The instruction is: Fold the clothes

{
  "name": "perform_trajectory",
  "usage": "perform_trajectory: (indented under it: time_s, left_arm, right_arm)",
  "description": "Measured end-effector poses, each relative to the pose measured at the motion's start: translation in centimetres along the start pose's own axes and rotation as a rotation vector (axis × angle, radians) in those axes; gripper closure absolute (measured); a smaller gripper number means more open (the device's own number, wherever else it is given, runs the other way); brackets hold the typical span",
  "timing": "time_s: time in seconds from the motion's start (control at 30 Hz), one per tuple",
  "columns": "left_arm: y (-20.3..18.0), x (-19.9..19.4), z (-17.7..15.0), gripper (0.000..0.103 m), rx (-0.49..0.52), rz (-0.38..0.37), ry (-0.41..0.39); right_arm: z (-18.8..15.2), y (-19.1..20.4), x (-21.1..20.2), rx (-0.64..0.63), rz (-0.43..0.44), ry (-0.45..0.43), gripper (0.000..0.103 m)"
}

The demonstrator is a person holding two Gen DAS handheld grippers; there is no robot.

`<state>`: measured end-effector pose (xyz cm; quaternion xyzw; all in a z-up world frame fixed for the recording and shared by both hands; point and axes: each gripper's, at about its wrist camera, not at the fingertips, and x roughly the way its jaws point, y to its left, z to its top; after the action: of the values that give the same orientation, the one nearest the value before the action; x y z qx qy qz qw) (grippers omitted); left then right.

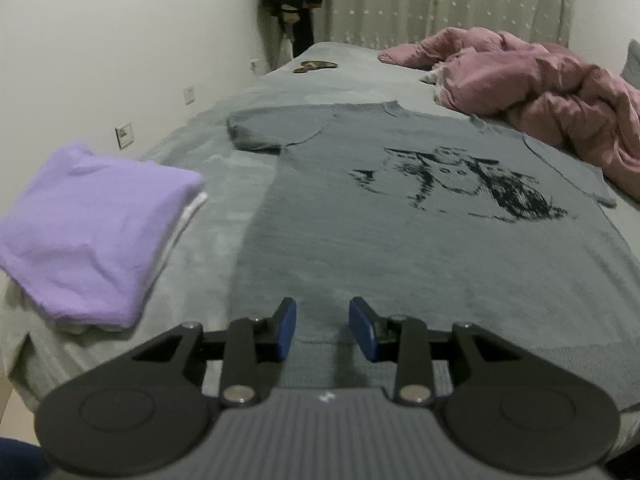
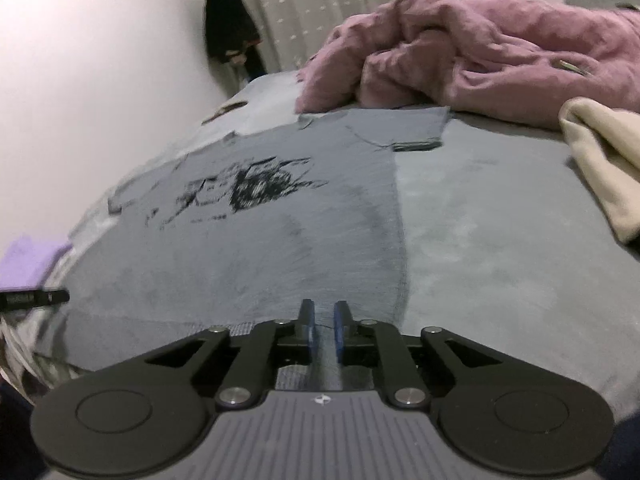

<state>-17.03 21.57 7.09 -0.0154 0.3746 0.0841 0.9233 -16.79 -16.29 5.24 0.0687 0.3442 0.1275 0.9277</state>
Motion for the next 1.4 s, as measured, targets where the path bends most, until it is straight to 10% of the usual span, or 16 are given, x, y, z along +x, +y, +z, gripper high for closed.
perform_trajectory:
  time_s: [1.4]
  left_arm:
    - [1.3, 0.8, -0.4, 0.067, -0.031, -0.011, 0.072]
  right_arm:
    - [4.8, -5.1, 5.4, 0.103, -0.228, -0.003, 0.091]
